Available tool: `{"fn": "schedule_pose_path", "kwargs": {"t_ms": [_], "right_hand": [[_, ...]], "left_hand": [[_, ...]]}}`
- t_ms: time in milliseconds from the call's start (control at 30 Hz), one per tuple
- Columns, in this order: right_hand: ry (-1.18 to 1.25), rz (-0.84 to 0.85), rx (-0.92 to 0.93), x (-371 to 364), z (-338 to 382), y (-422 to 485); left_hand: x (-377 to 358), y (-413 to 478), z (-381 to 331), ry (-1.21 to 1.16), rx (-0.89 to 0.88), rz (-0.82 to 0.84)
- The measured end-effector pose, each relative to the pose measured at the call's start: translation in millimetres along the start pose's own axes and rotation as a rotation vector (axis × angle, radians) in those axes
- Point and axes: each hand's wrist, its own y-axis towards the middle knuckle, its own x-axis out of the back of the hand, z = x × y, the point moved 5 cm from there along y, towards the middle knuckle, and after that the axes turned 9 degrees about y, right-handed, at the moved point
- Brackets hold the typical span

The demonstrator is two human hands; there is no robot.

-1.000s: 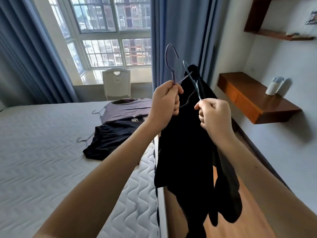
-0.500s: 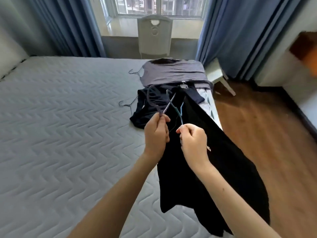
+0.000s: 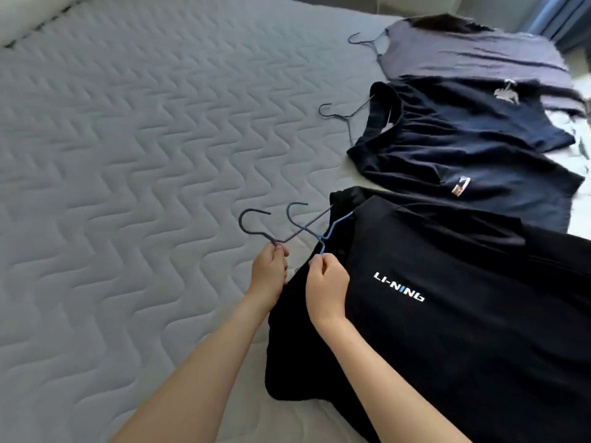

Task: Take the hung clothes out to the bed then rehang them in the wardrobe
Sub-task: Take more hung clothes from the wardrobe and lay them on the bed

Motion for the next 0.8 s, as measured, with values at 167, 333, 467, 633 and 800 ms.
{"fn": "schedule_pose_path", "kwargs": {"t_ms": [167,333,467,633,800], "right_hand": [[-0.175,0.053,-0.016,-25.2,-43.2,11.2],[-0.194,0.032,0.050,-24.1,-52.5,19.2],[-0.228,0.026,0.097,-26.4,-58.0,21.6],[-0.264,0.063,0.047,-27.5,-50.3,21.9],[-0.090,0.053,0.053,16.6,7.2,2.5]], "left_hand": [[1.8,28.6,31.9,0.384,-0.036,-0.082],[1.1,26.2,35.9,0.591,-0.202,-0.226],[-5.1,23.7,34.5,0.752,-0.326,-0.315],[-7.4,21.0,21.3,0.846,-0.267,-0.234],[2.7,9.1,3.3,0.722,-0.094,0.008]]}}
